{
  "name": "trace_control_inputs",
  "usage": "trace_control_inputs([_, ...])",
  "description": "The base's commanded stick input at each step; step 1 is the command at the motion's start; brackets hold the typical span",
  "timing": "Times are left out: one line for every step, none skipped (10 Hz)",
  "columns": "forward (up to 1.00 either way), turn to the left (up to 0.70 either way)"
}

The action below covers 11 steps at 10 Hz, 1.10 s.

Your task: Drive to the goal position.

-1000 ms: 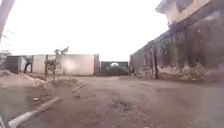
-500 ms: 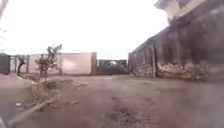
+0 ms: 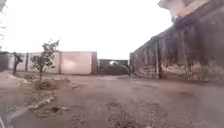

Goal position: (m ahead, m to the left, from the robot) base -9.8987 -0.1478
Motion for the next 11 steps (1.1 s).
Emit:
trace_control_inputs([0.85,0.00])
trace_control_inputs([0.85,0.00])
trace_control_inputs([0.85,0.00])
trace_control_inputs([0.85,0.00])
trace_control_inputs([0.85,0.00])
trace_control_inputs([0.85,0.00])
trace_control_inputs([0.85,0.00])
trace_control_inputs([0.85,0.00])
trace_control_inputs([0.85,0.00])
trace_control_inputs([0.85,0.00])
trace_control_inputs([0.85,0.00])
